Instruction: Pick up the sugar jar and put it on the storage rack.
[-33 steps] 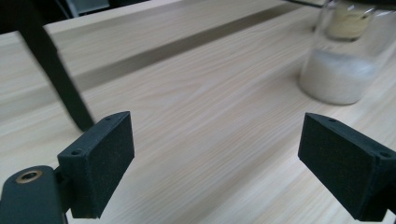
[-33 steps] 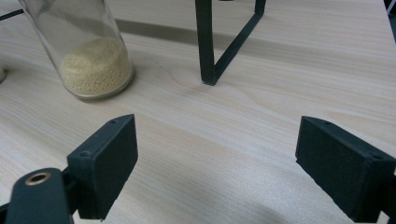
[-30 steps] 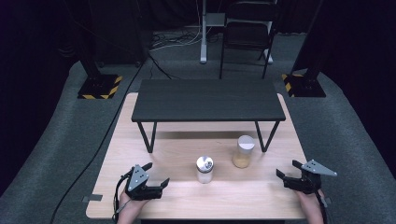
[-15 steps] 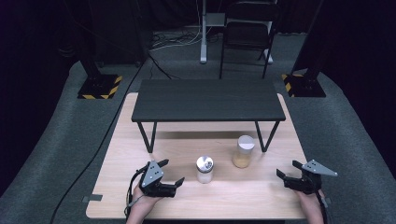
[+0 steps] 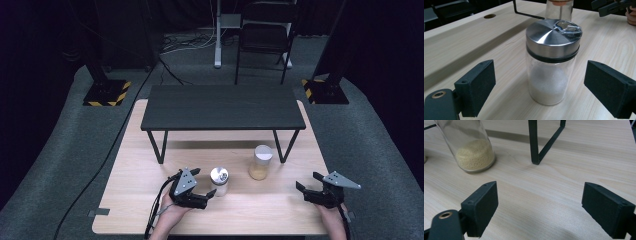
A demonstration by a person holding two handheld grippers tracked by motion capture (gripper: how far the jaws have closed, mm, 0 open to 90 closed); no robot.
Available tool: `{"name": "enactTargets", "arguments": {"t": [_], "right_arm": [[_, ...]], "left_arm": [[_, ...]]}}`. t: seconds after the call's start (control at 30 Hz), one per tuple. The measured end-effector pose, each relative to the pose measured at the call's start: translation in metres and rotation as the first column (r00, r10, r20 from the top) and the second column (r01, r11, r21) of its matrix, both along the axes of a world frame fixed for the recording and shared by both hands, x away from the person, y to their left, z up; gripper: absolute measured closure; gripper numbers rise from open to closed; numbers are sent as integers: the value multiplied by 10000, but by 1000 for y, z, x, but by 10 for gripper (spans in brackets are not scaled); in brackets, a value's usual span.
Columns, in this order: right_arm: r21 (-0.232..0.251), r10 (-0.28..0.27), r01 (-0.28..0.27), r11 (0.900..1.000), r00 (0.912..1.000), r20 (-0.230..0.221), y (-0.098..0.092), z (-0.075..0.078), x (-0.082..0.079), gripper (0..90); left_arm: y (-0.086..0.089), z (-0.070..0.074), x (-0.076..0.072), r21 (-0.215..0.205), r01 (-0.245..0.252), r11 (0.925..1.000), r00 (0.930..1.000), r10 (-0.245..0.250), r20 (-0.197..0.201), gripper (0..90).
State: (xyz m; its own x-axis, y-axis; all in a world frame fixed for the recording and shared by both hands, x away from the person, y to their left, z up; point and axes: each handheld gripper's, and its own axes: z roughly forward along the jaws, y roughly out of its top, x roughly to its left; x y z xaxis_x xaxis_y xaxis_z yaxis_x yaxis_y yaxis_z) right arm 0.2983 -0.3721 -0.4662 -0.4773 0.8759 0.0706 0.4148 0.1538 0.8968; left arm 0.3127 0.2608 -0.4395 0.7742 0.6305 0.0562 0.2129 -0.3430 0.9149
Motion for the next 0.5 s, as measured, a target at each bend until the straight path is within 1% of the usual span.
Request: {"name": "enactTargets", "arguments": {"t": [0.07, 0.2, 0.37, 0.43, 0.47, 0.5], "right_arm": [[18, 4, -4, 10000, 10000, 2, 0, 0, 0, 125], [22, 11, -11, 10000, 10000, 12, 0, 0, 0, 125], [0, 17, -17, 10000, 10000, 18, 0, 0, 0, 125], [11, 13, -13, 10000, 10000, 22, 0, 0, 0, 125], [26, 13, -13, 10000, 10000, 20, -1, 0, 0, 125], [26, 13, -13, 10000, 10000, 20, -1, 0, 0, 125]], "left_arm": [[-4, -1, 1, 12, 5, 10000, 10000, -5, -21, 102], [-9, -5, 5, -115, 36, 9999, 10000, -37, -50, 105], [-18, -11, 11, -220, -39, 9998, 9999, 37, -133, 123], [-23, -14, 13, -212, -48, 9998, 9998, 44, -187, 131], [-27, -16, 16, -134, -53, 9999, 9997, 50, -222, 144], [-27, -16, 16, -134, -53, 9999, 9997, 50, -222, 154]]}}
